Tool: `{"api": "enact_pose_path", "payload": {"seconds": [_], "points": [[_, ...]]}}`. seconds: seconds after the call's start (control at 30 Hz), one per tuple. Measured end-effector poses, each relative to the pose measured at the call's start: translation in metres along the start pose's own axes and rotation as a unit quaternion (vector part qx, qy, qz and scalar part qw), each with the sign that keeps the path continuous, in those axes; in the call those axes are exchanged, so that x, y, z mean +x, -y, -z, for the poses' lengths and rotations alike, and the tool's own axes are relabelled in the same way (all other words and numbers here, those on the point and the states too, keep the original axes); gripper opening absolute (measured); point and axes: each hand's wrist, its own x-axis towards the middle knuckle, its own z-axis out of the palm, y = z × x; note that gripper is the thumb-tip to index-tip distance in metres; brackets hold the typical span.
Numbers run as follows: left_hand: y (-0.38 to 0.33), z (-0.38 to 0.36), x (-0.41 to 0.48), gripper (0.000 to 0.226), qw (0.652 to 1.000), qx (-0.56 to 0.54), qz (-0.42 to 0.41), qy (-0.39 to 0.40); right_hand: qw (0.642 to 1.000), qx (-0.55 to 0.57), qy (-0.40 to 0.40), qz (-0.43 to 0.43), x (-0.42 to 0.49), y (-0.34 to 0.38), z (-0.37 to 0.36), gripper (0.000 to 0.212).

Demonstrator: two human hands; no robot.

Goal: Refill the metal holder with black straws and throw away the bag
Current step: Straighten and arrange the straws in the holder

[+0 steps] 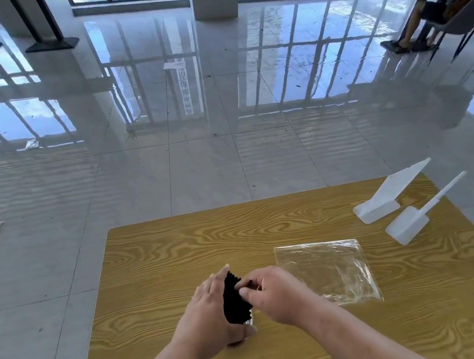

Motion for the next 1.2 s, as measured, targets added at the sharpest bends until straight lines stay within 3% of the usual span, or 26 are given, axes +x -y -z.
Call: {"api": "enact_pose_path", "payload": {"seconds": [0.1,0.23,0.33,0.67,0.77,1.2], "points": [[-0.005,-0.006,0.005,0.109,0.997,0.047,-0.044,-0.052,0.999,0.020,0.050,0.006,-0.003,-0.001,0.001,0.022],[-0.012,-0.007,0.010,0.076,0.983,0.122,-0.090,-0.100,0.996,0.080,-0.039,0.009,-0.007,-0.003,0.010,0.014],[-0.013,-0.005,0.015,0.060,0.984,0.125,-0.087,-0.095,0.996,0.061,-0.059,0.004,-0.008,-0.010,0.010,0.019],[-0.022,0.017,0.016,0.009,0.992,0.091,-0.058,-0.064,0.999,0.024,-0.036,-0.009,-0.006,-0.016,-0.002,0.009],[-0.027,0.027,0.014,0.006,0.991,0.090,-0.063,-0.072,0.999,0.019,-0.041,-0.008,-0.003,-0.014,-0.003,0.002],[-0.054,0.077,0.006,0.016,0.986,0.080,-0.097,-0.114,0.998,0.030,-0.048,-0.011,0.007,0.003,-0.012,0.008]]}}
